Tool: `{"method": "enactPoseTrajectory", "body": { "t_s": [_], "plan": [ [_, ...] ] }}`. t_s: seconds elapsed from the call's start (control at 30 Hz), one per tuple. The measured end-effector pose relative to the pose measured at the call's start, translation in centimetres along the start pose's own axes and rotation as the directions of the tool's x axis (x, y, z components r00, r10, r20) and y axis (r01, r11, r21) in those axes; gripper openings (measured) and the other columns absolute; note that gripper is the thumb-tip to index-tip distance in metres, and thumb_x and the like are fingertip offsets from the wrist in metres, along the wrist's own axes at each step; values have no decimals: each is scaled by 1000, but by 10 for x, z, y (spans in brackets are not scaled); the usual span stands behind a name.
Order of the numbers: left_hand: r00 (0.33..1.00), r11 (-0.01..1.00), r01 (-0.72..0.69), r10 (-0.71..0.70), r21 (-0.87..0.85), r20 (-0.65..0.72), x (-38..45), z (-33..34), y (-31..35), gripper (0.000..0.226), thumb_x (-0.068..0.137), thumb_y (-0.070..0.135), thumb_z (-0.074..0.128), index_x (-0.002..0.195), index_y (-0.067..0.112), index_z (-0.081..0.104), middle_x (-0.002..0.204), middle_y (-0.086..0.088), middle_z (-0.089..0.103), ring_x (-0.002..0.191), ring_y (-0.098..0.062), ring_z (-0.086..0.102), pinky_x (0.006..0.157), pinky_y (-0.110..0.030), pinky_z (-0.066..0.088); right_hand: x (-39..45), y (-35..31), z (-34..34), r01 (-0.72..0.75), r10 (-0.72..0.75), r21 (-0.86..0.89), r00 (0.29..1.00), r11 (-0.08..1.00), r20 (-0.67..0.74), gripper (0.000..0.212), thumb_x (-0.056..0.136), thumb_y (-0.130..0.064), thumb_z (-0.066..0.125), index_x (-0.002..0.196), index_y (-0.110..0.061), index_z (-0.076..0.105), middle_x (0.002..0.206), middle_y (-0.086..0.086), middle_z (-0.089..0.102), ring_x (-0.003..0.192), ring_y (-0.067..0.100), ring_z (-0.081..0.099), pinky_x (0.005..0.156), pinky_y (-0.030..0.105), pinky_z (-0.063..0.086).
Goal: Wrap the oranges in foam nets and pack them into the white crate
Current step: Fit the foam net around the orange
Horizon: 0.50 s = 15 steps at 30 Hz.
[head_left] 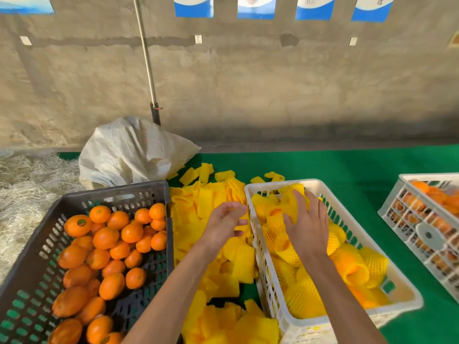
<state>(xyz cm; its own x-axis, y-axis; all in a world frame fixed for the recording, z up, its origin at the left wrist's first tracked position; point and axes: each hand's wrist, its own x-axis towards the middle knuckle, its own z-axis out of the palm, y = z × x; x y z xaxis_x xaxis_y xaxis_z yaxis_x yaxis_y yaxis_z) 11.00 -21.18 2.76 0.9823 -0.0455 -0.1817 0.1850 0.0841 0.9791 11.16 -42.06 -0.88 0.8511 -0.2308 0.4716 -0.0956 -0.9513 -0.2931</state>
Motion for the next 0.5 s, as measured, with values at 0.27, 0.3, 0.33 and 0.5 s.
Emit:
{"method": "enactPoseTrajectory", "body": {
  "t_s": [0.27,0.3,0.33,0.5],
  "plan": [
    [968,969,-168,197,182,-153,4,-34,-3,22,104,28,62,118,13,70,120,-2,69,101,-20,71,79,-34,59,-14,-32,25,171,-173,70,985,983,23,41,90,-40,72,123,-17,68,141,8,56,129,30,51,107,44,39],
    [947,941,-213,265,265,-182,4,-48,-4,22,104,27,61,118,13,70,118,-1,69,102,-19,69,81,-33,59,-18,-41,31,190,-195,81,979,979,62,40,90,-40,73,123,-17,68,140,7,57,128,30,52,106,44,40],
    [923,903,-246,329,351,-200,3,-62,-6,22,104,26,61,119,12,70,117,0,70,104,-16,68,84,-28,58,-23,-51,38,211,-220,90,969,973,110,41,90,-40,72,125,-18,68,139,6,58,128,29,52,106,43,40],
    [839,789,-232,458,569,-293,-2,-125,-26,19,104,25,61,116,13,70,112,6,69,101,-7,63,82,-18,52,-46,-93,81,264,-303,157,893,952,334,42,97,-46,61,133,-26,62,140,-3,55,133,20,48,111,40,36]
  ]
}}
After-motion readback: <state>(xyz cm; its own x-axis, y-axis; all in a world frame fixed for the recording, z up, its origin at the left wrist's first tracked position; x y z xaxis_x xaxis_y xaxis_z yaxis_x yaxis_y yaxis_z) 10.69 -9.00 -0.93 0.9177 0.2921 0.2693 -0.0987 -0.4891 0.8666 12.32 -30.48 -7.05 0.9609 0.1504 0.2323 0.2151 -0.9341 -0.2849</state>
